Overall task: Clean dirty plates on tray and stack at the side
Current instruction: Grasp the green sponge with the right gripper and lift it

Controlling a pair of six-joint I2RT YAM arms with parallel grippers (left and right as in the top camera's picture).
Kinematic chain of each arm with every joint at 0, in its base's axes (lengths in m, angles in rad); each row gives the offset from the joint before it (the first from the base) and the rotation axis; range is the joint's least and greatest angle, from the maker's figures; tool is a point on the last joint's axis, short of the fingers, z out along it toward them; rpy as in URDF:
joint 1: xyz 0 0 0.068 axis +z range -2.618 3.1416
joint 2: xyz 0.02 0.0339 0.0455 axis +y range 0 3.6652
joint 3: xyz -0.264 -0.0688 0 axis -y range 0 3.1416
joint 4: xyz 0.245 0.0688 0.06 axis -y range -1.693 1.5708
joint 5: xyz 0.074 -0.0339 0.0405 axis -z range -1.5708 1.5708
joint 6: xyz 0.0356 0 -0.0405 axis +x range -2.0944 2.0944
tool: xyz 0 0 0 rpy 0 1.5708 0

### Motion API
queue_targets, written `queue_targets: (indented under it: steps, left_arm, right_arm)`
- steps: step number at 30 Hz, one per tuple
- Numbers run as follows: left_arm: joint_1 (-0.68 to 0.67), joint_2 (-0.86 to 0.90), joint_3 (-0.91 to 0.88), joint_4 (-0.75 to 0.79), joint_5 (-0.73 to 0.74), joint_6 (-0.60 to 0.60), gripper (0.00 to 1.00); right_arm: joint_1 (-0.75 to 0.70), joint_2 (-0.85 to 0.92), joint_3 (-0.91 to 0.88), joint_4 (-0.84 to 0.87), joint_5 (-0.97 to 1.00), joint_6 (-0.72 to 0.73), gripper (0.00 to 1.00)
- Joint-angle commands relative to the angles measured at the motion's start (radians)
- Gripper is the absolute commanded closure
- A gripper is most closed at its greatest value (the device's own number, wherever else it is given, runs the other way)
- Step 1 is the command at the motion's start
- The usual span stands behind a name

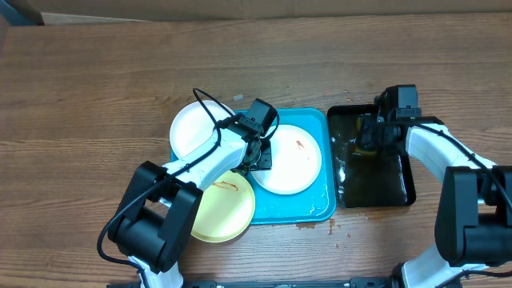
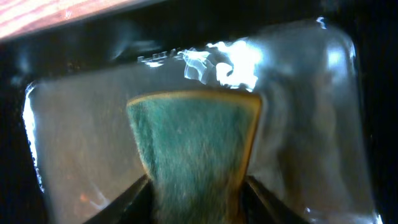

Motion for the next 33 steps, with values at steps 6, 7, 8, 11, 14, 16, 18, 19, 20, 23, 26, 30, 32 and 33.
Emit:
queue_targets:
  steps: [6, 7, 8, 11, 14, 16, 18, 19, 20, 23, 26, 30, 32, 33]
  left_arm:
    - [0.002, 0.028, 0.008, 0.027, 0.008, 0.008, 0.73]
    - [0.002, 0.028, 0.008, 0.027, 0.008, 0.008, 0.79]
    - [0.002, 0.028, 0.008, 0.025, 0.008, 0.009, 0.85]
    - [0.002, 0.028, 0.008, 0.023, 0.008, 0.009, 0.85]
    - [0.002, 0.028, 0.008, 0.027, 0.007, 0.009, 0.89]
    - [0.002, 0.028, 0.008, 0.034, 0.007, 0.010, 0.96]
    - [0.003, 0.028, 0.008, 0.039, 0.008, 0.009, 0.96]
    - [0.003, 0.028, 0.008, 0.039, 0.008, 0.010, 0.96]
    - [0.003, 0.028, 0.008, 0.039, 0.007, 0.013, 0.96]
    - [0.004, 0.028, 0.008, 0.039, 0.007, 0.013, 0.96]
    - [0.006, 0.028, 0.008, 0.042, 0.008, 0.012, 0.96]
    - [0.007, 0.028, 0.008, 0.042, 0.008, 0.012, 0.96]
    - [0.007, 0.028, 0.008, 0.042, 0.008, 0.012, 0.96]
    - [0.007, 0.028, 0.008, 0.042, 0.008, 0.012, 0.96]
  right_arm:
    - [-0.002, -0.035, 0.016, -0.026, -0.070, 0.003, 0.96]
    - [-0.003, -0.039, 0.025, -0.036, -0.078, 0.004, 0.96]
    - [-0.003, -0.048, 0.046, -0.070, -0.072, 0.004, 0.96]
    - [0.003, -0.080, 0.118, -0.187, 0.020, 0.005, 0.96]
    - [0.021, -0.114, 0.183, -0.300, 0.066, 0.005, 0.96]
    - [0.040, -0.137, 0.199, -0.349, 0.080, 0.005, 0.96]
    - [0.068, -0.150, 0.199, -0.387, 0.130, 0.005, 0.96]
    - [0.083, -0.150, 0.199, -0.400, 0.165, 0.005, 0.96]
    - [0.117, -0.150, 0.198, -0.411, 0.232, 0.008, 0.96]
    - [0.187, -0.150, 0.198, -0.406, 0.273, 0.008, 0.96]
    - [0.261, -0.150, 0.198, -0.439, 0.502, 0.032, 0.96]
    - [0.275, -0.148, 0.198, -0.417, 0.492, 0.106, 0.96]
    - [0.275, -0.148, 0.198, -0.446, 0.534, 0.094, 0.96]
    - [0.266, -0.148, 0.198, -0.465, 0.598, 0.148, 0.96]
